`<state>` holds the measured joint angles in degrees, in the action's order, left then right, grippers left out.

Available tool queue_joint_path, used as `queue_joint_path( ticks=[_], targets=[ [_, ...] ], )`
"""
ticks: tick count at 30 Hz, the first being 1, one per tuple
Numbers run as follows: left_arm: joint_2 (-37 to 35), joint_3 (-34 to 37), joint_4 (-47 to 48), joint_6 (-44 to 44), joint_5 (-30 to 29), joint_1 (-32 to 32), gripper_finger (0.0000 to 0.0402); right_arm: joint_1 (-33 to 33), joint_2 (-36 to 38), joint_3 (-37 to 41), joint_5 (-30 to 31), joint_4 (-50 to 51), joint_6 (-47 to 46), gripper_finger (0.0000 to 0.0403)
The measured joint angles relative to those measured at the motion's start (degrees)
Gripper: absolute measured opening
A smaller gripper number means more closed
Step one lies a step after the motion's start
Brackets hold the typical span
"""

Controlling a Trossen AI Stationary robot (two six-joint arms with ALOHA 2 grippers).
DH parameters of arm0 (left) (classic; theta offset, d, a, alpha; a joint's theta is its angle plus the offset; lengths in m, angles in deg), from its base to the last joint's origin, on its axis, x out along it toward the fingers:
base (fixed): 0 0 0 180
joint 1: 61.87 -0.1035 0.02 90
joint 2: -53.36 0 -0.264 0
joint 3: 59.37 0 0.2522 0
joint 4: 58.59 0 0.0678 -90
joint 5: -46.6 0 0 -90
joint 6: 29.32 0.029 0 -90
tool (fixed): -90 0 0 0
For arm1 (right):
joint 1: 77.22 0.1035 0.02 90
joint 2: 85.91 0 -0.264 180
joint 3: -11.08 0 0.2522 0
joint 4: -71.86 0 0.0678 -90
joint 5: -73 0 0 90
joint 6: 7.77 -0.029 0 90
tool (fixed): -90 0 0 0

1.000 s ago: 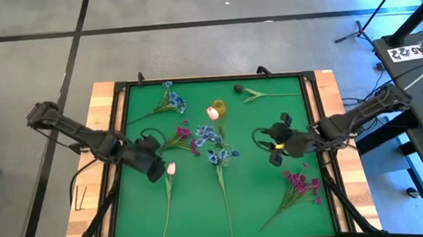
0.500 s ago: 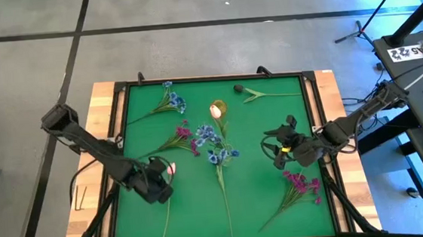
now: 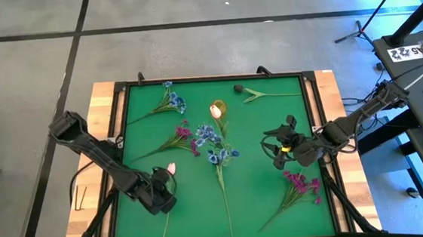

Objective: Sort flowers into vase by color
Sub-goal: Put the pink flower into the transparent vase

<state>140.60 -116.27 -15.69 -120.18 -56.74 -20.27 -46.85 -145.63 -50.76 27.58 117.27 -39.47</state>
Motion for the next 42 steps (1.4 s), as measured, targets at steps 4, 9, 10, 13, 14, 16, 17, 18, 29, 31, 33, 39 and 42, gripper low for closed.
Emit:
queue_joint_path(
  ticks=[4, 9, 10, 13, 14, 16, 17, 18, 29, 31, 33, 39, 42],
  targets=[
    [1.42, 0.0, -0.45, 0.48, 0.91, -0.04, 0.0099, 0.0, -0.01, 0.0, 0.0, -0.25, 0.0, 0.0182],
    [2.22, 0.0, -1.89, 0.89, 1.13, -1.36, 0.0099, -0.02, -0.31, 0.0, 0.0, -0.67, 0.02, 0.0182],
    [2.23, 0.0, -2.83, 1.5, 1.28, -1.71, 0.0099, 0.0, -0.35, 0.02, -0.02, -0.67, 0.02, 0.0182],
    [2.23, 0.0, -5.38, 3.36, 2.32, -2.64, 0.0099, -0.02, -0.44, 0.02, 0.02, -0.73, 0.01, 0.0182],
    [2.23, 0.0, -5.75, 3.84, 2.68, -2.94, 0.0099, -0.02, -0.52, 0.02, 0.01, -0.71, 0.01, 0.0182],
    [2.23, 0.0, -6.4, 4.01, 3.49, -3.54, 0.0099, 0.0, -0.53, 0.04, 0.01, -0.7, 0.02, 0.0182],
    [2.23, 0.0, -6.39, 4.02, 3.87, -3.84, 0.0099, -0.02, -0.52, 0.04, 0.02, -0.73, 0.01, 0.0182],
    [2.23, 0.0, -6.32, 4.02, 4.01, -4.12, 0.0099, 0.0, -0.52, 0.04, 0.02, -0.73, 0.02, 0.0182],
    [2.23, 0.0, -11.09, 4.6, 4.52, -7.06, 0.0099, 0.0, -0.52, 0.04, 0.0, -0.71, 0.02, 0.0182],
    [2.23, 0.0, -11.3, 4.61, 4.5, -7.76, 0.0099, -0.02, -0.52, 0.04, 0.02, -0.71, 0.02, 0.0182],
    [2.23, 0.0, -11.05, 4.6, 4.5, -8.55, 0.0099, 0.0, -0.52, 0.04, 0.02, -0.71, 0.02, 0.0182],
    [3.27, 0.0, -10.28, 4.48, 3.54, -11.5, 0.0099, 0.0, -0.52, 0.04, 0.02, -0.71, 0.02, 0.0182],
    [4.15, 0.0, -10.14, 4.77, 3.62, -12.87, 0.0099, -0.01, -0.52, 0.04, 0.02, -0.71, 0.02, 0.0182]
  ],
)
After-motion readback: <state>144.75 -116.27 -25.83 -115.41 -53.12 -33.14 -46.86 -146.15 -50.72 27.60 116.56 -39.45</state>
